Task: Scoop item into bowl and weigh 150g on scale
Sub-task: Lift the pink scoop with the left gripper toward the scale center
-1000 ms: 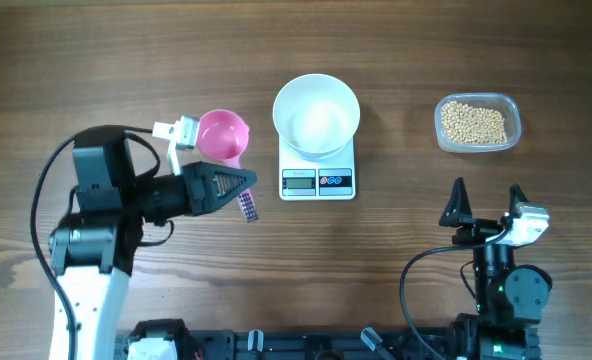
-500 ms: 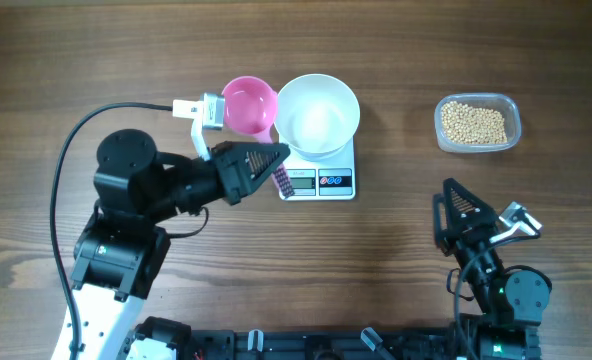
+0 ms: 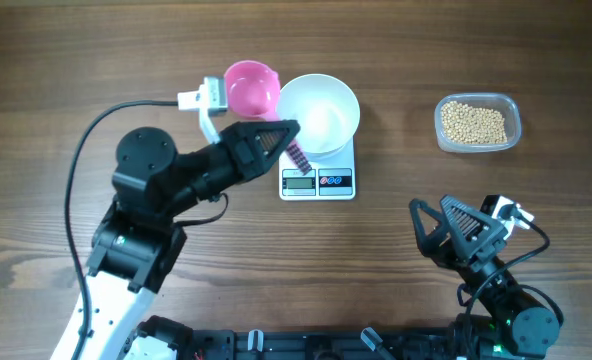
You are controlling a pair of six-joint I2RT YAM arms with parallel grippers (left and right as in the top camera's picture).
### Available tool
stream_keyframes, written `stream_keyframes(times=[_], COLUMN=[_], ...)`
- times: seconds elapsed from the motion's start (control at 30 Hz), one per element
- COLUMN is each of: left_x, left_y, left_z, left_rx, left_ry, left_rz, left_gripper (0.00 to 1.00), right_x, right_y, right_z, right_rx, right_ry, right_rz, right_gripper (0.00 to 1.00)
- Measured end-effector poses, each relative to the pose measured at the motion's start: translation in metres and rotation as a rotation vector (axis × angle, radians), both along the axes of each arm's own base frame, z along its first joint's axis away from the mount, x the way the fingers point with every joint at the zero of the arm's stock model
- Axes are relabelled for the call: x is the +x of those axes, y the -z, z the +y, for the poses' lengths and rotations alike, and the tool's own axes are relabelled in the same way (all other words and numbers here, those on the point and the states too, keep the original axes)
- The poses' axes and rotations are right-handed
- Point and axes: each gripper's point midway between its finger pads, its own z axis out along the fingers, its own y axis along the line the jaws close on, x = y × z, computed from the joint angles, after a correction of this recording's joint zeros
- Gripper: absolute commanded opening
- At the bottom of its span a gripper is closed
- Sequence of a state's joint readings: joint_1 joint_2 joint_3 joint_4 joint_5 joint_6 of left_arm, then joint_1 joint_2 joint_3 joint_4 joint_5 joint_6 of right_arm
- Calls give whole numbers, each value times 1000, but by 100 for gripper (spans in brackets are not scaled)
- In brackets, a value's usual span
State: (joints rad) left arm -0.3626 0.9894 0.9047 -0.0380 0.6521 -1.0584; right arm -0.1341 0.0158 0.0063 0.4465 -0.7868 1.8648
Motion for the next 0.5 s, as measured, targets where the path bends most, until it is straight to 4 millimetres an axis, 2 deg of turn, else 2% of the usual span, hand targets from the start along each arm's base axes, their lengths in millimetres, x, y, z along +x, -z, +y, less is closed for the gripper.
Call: stream_keyframes(times=[0.1,0.17,0.27,0.37,0.4,0.5], left_x=[0,0,4,5,6,6], left_y=[1,8,14,18,17,17], left_z=[-12,-26,-32,-34,-34,-34], left_rx=[-16,-16,-14,-12,-14,-14], left_ry=[27,63,74,75,73,70], left_rz=[13,29,46,61,59,59], left_gripper=[4,4,4,4,4,4], right_x=[-4,-5,-1,3,7,25], right_y=[3,6,5,-17,-29,-48], right_z=[6,9,11,14,16,23], right_rx=[-10,-18,-44,-110,-151,-258], right_ry=[-44,-67,-80,-93,-103,-172], right_rz=[12,26,44,24,19,22], right_gripper=[84,90,99,100,99,99])
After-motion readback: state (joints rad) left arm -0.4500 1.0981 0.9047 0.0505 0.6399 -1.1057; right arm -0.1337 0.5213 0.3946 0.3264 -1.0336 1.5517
